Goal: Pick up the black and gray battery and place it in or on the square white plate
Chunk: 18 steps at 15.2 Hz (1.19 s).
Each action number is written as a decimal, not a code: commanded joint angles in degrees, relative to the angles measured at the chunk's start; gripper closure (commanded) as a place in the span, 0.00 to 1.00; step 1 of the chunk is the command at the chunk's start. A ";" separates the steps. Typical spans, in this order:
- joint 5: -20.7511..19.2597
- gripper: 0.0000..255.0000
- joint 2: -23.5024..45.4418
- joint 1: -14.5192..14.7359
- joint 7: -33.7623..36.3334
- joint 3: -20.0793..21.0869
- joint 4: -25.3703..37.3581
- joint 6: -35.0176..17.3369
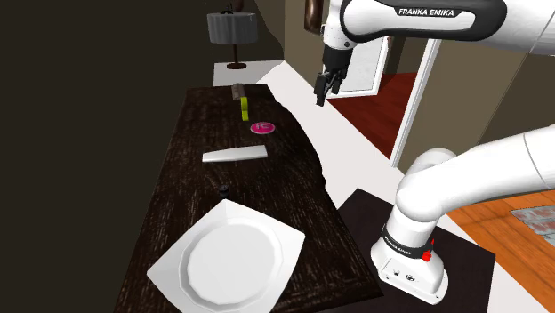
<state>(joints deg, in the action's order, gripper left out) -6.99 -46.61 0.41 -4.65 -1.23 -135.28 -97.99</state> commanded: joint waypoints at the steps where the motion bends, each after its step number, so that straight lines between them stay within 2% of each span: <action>1: 0.00 0.00 0.00 0.00 0.00 0.00 0.00 0.00; 10: 7.81 0.00 4.12 3.46 13.24 10.32 -1.66 -2.88; 18: 13.49 0.00 12.36 5.76 24.76 19.45 1.33 -6.79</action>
<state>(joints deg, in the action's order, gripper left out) 5.72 -35.63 5.80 18.16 16.69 -134.50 -104.05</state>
